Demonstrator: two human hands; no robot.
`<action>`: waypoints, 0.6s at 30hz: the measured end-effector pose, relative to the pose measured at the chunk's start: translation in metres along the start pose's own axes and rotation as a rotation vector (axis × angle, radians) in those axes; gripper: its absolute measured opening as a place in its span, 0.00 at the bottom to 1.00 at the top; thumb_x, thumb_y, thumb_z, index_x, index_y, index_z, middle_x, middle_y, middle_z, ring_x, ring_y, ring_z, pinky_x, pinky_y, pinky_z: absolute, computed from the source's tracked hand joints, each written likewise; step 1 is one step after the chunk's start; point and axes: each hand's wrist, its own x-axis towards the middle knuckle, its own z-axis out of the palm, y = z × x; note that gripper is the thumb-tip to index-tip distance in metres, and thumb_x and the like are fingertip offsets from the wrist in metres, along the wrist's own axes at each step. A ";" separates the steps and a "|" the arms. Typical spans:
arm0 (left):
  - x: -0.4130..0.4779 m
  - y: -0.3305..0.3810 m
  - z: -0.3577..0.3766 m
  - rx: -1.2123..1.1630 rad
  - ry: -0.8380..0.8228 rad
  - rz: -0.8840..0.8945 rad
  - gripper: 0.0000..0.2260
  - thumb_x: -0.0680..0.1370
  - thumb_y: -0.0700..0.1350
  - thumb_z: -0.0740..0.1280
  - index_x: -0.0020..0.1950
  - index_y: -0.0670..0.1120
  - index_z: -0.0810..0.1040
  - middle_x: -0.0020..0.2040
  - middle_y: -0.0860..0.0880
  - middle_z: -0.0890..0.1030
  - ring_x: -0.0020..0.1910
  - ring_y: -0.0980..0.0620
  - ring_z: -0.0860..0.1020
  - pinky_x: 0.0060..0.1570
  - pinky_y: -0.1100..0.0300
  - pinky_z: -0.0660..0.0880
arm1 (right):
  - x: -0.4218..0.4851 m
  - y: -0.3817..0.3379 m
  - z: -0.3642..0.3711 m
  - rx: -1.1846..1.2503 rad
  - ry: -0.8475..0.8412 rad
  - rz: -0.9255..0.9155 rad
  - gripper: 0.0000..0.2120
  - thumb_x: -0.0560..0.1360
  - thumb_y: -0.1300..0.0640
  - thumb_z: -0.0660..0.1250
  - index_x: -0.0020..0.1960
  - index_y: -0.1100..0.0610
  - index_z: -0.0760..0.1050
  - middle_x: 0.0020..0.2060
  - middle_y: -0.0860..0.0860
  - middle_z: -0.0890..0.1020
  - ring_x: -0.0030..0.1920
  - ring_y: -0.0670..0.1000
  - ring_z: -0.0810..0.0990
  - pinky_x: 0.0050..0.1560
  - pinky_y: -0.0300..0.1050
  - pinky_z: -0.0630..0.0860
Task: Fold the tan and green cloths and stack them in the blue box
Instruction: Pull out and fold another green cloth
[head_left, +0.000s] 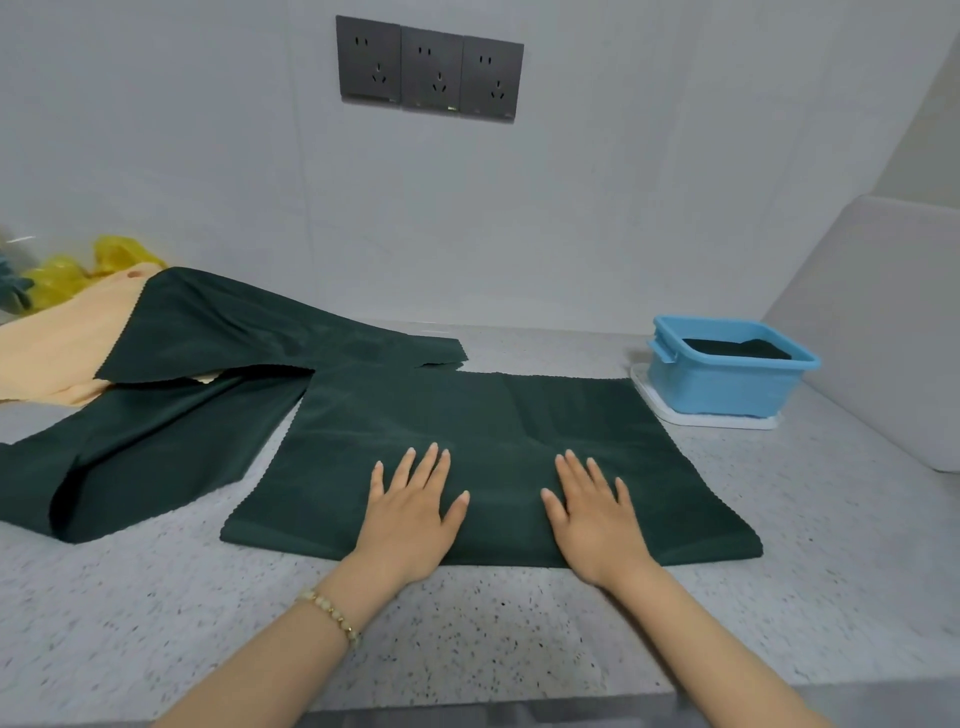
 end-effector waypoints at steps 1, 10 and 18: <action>0.000 0.000 0.000 0.001 -0.002 0.003 0.28 0.81 0.61 0.42 0.78 0.52 0.41 0.78 0.55 0.42 0.77 0.52 0.40 0.74 0.47 0.37 | -0.002 0.015 -0.003 0.003 0.004 0.028 0.28 0.82 0.43 0.42 0.78 0.52 0.44 0.77 0.45 0.45 0.77 0.48 0.42 0.76 0.51 0.42; 0.001 0.001 -0.001 0.001 -0.004 0.008 0.28 0.81 0.61 0.42 0.79 0.52 0.42 0.79 0.55 0.43 0.77 0.52 0.41 0.74 0.47 0.38 | -0.008 0.111 -0.033 -0.050 -0.061 0.208 0.27 0.82 0.45 0.41 0.78 0.54 0.43 0.78 0.48 0.46 0.77 0.49 0.45 0.76 0.48 0.44; 0.000 0.003 -0.004 0.018 -0.043 0.009 0.29 0.81 0.62 0.42 0.79 0.51 0.41 0.79 0.54 0.43 0.77 0.51 0.41 0.73 0.45 0.38 | -0.001 0.012 -0.033 0.059 0.014 -0.021 0.25 0.83 0.49 0.46 0.78 0.55 0.49 0.77 0.49 0.49 0.77 0.49 0.46 0.75 0.50 0.42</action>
